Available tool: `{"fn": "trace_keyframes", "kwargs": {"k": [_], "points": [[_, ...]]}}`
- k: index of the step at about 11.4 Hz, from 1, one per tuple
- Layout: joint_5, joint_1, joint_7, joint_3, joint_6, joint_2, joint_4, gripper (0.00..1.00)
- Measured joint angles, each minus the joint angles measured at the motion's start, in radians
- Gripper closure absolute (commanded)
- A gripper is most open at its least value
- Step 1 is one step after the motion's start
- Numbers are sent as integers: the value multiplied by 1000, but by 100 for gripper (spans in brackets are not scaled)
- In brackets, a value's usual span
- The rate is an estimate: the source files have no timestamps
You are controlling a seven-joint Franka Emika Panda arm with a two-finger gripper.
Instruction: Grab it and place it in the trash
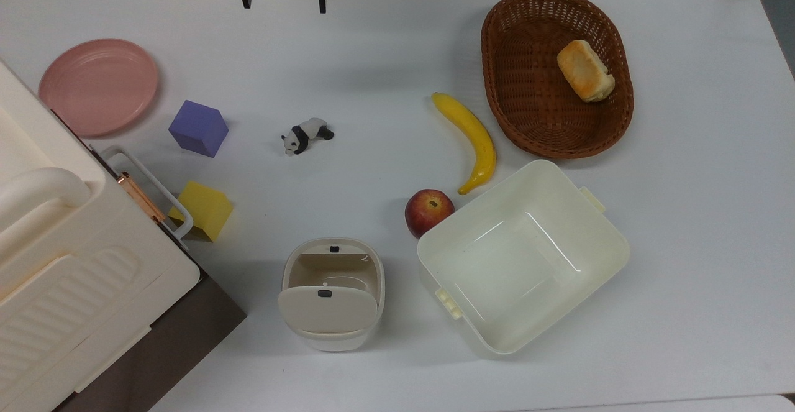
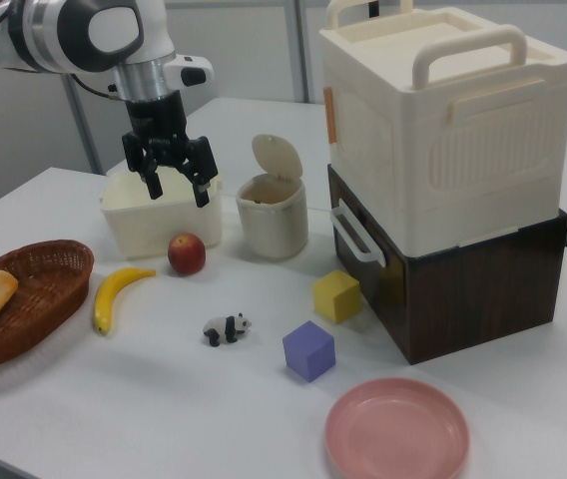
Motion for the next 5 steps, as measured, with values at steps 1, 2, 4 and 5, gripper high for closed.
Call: {"fn": "trace_keyframes", "kwargs": {"k": [1,2,4,5], "points": [[0,0,0,0,0,0,0,0],[0,0,0,0,0,0,0,0],[17,-5,-1,0,0,0,0,0],[21,-9,-2,0,0,0,0,0]]}}
